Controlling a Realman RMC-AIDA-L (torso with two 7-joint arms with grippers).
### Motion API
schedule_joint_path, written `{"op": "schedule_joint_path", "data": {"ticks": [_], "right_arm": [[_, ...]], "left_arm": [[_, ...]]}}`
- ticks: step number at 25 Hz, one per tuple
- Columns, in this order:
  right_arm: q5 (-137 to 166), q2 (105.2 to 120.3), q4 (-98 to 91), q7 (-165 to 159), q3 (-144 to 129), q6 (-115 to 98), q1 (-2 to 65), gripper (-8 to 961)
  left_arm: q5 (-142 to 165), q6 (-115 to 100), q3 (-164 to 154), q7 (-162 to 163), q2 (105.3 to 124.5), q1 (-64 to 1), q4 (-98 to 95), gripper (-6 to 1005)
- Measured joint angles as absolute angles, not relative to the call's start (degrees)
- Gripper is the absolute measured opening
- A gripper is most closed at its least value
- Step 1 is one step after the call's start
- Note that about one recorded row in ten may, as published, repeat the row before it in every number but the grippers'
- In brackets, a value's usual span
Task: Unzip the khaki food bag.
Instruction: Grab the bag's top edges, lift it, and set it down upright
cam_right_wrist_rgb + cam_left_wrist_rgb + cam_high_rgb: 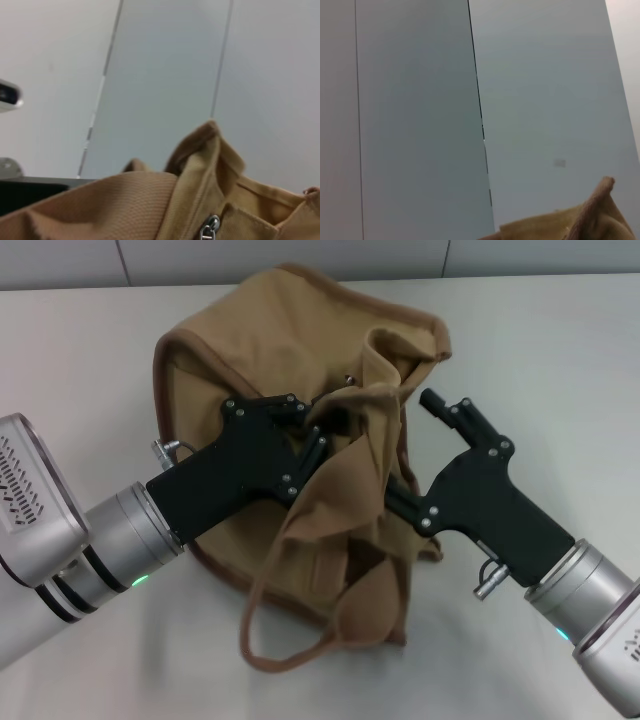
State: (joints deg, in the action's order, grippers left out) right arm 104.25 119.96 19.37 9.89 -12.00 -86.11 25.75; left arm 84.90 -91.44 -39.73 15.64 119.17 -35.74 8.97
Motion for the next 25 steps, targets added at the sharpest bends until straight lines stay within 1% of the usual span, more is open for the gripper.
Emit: {"op": "schedule_joint_path", "data": {"ticks": [9, 25], "right_arm": [[106.56, 119.98, 17.58, 12.28, -9.34, -85.64, 24.83, 841], [106.9, 119.96, 20.8, 12.88, -4.23, -82.76, 25.09, 839]], "left_arm": [[84.8, -91.42, -39.71, 15.64, 119.19, -35.69, 8.96, 59], [84.76, -91.85, -39.82, 15.64, 119.18, -35.55, 9.14, 58]]}}
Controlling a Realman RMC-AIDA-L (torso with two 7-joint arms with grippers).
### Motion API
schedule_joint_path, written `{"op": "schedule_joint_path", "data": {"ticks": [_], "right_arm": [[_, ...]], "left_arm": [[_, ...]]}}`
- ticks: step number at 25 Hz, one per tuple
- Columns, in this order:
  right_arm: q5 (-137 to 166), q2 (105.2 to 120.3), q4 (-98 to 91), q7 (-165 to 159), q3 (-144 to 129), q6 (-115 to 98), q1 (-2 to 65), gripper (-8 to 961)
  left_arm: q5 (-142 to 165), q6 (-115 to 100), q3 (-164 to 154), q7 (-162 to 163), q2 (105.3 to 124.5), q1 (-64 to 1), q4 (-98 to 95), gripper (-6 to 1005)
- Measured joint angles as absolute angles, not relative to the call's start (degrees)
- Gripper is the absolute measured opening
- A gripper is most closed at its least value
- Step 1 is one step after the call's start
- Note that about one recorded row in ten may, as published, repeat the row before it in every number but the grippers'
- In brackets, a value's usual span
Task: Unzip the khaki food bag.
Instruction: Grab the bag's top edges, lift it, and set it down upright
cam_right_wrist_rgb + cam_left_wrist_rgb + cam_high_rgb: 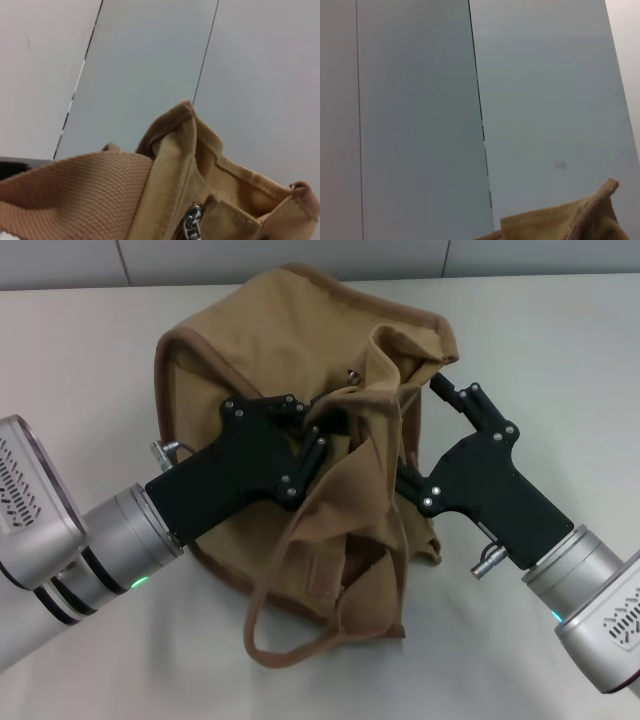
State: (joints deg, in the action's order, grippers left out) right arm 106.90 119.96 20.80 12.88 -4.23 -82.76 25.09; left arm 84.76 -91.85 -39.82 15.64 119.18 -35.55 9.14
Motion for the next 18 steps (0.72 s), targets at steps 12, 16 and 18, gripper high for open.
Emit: {"op": "schedule_joint_path", "data": {"ticks": [12, 16, 18], "right_arm": [[107.46, 119.97, 21.59, 14.4, -3.74, -87.57, 22.15, 838], [107.41, 119.97, 21.68, 14.42, -3.69, -87.1, 22.64, 837], [107.47, 119.97, 21.68, 14.42, -3.75, -87.01, 22.67, 837]], "left_arm": [[84.79, -91.51, -39.72, 15.64, 119.18, -35.33, 8.96, 58], [84.73, -91.48, -39.72, 15.64, 119.18, -35.33, 8.96, 58], [84.72, -91.52, -39.72, 15.64, 119.18, -35.33, 8.96, 58]]}}
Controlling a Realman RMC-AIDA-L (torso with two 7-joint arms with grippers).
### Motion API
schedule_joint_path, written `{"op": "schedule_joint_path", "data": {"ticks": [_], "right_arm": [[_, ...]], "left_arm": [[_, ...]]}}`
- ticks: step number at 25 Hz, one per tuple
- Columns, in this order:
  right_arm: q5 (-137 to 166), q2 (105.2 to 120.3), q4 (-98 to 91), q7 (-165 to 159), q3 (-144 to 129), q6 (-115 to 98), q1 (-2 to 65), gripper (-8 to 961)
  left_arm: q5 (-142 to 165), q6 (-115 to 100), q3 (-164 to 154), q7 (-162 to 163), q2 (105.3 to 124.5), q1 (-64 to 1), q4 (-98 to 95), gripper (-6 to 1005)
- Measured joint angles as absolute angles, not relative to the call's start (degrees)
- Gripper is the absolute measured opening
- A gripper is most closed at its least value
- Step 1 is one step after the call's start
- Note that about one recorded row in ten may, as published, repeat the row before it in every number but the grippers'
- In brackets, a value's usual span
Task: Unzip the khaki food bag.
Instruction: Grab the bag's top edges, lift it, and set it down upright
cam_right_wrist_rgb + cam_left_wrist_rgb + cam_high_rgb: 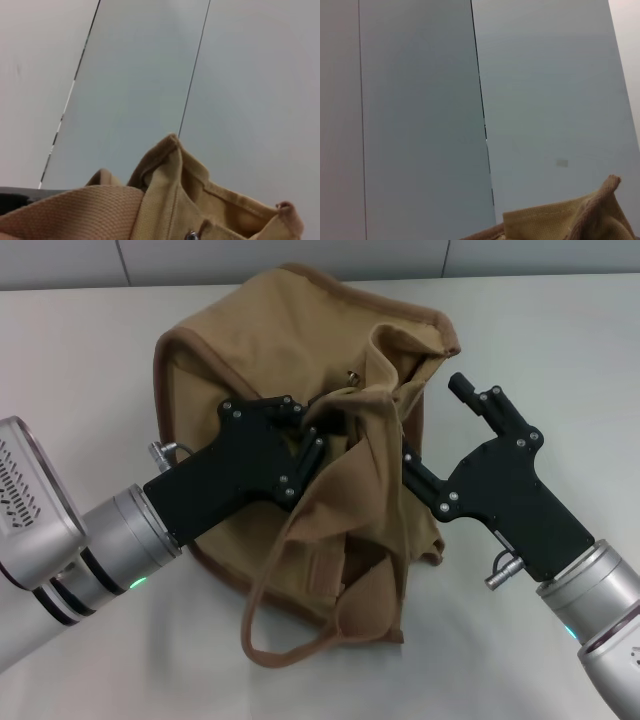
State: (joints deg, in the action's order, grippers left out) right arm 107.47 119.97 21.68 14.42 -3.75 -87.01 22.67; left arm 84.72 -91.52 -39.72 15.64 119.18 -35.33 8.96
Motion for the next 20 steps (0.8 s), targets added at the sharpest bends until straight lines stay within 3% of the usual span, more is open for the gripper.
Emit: {"op": "schedule_joint_path", "data": {"ticks": [4, 20], "right_arm": [[107.68, 119.97, 21.67, 14.42, -4.21, -86.15, 23.15, 783], [109.36, 119.97, 22.27, 15.32, -4.42, -84.91, 23.91, 122]], "left_arm": [[84.68, -91.64, -39.73, 15.64, 119.18, -35.26, 8.96, 58], [84.75, -91.85, -39.72, 15.64, 119.18, -35.17, 8.96, 58]]}}
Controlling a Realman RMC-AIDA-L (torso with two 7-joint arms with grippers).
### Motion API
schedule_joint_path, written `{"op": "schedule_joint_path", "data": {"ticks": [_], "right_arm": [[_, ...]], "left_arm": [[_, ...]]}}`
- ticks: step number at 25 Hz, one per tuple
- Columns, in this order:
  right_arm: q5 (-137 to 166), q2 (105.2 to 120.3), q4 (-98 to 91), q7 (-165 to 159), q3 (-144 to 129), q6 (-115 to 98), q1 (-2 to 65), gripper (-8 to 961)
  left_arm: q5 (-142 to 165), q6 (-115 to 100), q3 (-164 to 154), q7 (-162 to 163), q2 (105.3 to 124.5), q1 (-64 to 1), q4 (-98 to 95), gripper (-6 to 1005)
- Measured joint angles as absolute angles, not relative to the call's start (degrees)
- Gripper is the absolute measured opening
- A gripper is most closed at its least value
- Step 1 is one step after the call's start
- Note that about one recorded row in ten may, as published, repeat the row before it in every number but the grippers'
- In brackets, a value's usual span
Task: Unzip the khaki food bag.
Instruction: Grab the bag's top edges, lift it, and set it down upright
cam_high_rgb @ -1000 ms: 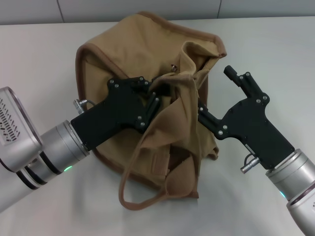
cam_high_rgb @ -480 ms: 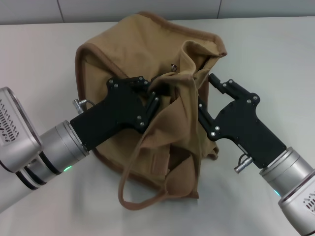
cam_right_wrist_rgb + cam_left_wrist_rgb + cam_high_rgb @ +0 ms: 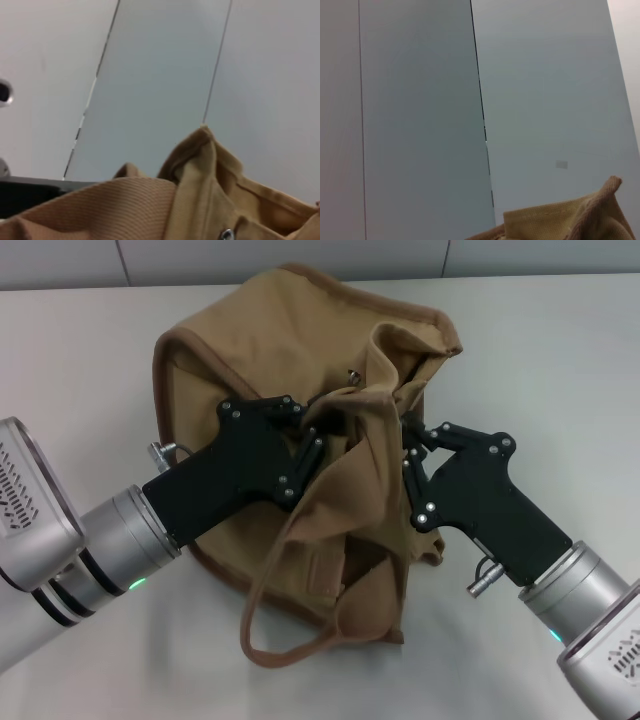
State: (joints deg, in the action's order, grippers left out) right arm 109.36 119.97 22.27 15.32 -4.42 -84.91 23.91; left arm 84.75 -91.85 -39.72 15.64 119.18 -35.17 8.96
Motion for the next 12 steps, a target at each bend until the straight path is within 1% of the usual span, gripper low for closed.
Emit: {"op": "schedule_joint_path", "data": {"ticks": [12], "right_arm": [[109.48, 119.97, 22.2, 16.59, -4.19, -84.08, 23.52, 10]], "left_arm": [[84.85, -93.51, -39.73, 15.64, 119.18, -34.7, 8.96, 58]]}}
